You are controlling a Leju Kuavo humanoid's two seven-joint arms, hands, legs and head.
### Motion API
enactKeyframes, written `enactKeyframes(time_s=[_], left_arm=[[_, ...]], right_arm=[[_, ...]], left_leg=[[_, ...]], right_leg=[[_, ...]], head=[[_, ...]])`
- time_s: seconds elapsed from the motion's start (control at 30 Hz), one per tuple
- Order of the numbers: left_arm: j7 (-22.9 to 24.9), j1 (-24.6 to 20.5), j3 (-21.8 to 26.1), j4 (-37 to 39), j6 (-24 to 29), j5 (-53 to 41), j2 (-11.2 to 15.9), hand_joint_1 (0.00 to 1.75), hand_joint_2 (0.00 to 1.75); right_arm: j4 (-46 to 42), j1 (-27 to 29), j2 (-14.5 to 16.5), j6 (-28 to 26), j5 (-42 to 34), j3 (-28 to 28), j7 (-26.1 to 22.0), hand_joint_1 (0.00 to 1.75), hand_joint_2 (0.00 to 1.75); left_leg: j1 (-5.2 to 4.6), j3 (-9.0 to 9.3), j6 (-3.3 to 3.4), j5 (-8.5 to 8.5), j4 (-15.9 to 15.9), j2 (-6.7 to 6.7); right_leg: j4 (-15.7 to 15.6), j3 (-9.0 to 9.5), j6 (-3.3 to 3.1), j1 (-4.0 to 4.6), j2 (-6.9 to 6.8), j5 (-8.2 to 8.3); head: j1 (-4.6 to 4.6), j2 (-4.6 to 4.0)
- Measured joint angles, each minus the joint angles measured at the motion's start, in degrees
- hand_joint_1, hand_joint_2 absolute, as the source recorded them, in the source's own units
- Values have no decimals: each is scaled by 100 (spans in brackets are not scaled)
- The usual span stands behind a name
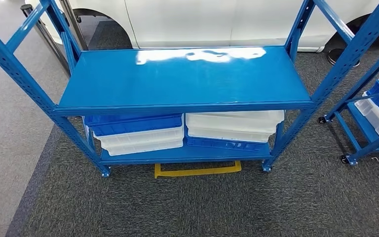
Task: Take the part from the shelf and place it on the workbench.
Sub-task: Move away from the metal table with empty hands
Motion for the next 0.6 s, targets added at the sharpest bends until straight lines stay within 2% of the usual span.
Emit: enactKeyframes(time_s=[0.13,0.2,0.27,0.33,0.6], left_arm=[[43,1,9,0,1,43,-1,0,0],[54,1,11,0,1,50,1,0,0],[57,1,14,0,3,54,1,0,87],[77,1,15,0,19,53,-1,0,175],[348,1,15,0,104,33,7,0,175]], right_arm=[[0,2,-2,-47,24,-1,-5,0,0],[0,1,-2,-55,35,-2,-4,0,87],[0,0,-2,-64,43,-4,-2,0,175],[0,0,-3,-73,51,-11,-1,0,175],[0,0,-2,-95,105,-39,98,0,175]], left_leg=[[12,11,-24,11,-25,0],[12,18,-35,13,-33,0],[12,21,-49,14,-37,0],[12,22,-58,12,-38,0],[9,20,-63,8,-37,0]], right_leg=[[4,-3,-34,14,0,-4],[6,-3,-42,14,0,-9],[8,-3,-46,15,0,-11],[9,-3,-47,15,0,-12],[9,-2,-46,7,0,-12]], head=[[-1,0],[-1,0],[-1,0],[-1,0],[-1,0]])
